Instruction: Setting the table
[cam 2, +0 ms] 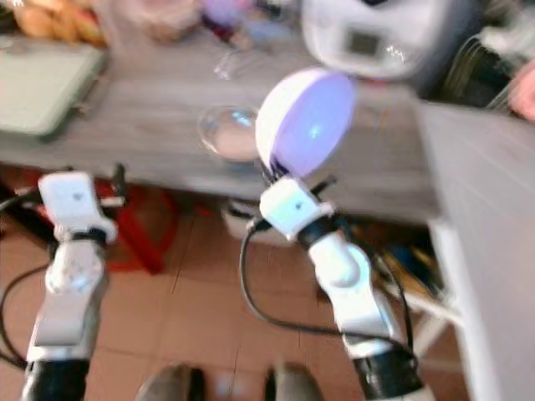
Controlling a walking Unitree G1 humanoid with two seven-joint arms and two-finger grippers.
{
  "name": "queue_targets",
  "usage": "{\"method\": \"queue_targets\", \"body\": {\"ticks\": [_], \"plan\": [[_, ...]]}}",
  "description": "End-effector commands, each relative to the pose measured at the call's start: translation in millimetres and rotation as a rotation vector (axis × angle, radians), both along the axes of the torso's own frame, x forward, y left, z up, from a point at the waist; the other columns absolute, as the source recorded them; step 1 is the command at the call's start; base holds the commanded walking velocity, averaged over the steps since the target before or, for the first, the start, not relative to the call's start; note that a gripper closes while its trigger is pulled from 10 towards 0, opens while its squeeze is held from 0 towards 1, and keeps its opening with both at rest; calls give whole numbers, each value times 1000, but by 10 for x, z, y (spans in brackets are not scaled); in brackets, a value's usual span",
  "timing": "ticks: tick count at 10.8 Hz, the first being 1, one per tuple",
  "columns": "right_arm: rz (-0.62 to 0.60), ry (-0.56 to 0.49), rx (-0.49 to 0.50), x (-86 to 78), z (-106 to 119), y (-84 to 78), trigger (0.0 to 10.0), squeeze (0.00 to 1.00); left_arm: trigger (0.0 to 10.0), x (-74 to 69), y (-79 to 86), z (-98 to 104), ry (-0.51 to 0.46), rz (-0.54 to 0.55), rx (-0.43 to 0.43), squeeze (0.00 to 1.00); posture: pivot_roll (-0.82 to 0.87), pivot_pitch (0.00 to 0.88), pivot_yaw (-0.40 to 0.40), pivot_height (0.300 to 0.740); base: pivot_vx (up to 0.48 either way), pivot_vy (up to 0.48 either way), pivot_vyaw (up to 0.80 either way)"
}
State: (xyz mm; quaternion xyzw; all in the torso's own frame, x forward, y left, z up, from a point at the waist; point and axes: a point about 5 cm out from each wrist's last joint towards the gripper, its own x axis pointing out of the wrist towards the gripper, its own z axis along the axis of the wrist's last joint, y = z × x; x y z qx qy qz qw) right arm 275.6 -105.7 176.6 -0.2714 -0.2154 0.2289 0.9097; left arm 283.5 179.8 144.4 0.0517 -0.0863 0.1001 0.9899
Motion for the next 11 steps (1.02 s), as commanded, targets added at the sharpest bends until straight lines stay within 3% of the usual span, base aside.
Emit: {"method": "queue_targets", "body": {"ticks": [1,3,5,7,8,11], "plan": [[-13,-9,-3,7,31,-76,10000,0,10000,-3,-83,6,-7,-24,-10,0,-36,169,-41,740,454,0,0],[6,-6,-13,35,32,-46,10000,0,10000,-7,-155,30,-20,-61,-24,0,-36,171,-41,740,469,0,0],[2,34,-17,103,0,-28,10000,0,10000,-48,-203,44,-31,-87,-28,0,-36,171,-42,740,0,0,0],[110,25,-120,129,67,23,10000,0,10000,-143,-159,44,-8,-55,-38,0,-28,176,-35,740,0,0,0],[188,74,-172,169,80,1,10000,0,10000,-275,-147,65,-12,-62,-21,0,-21,178,-34,740,0,0,0],[316,157,-227,295,192,-70,10000,0,10000,-414,-121,-2,18,-70,0,0,-8,192,-47,740,0,0,0]]}}
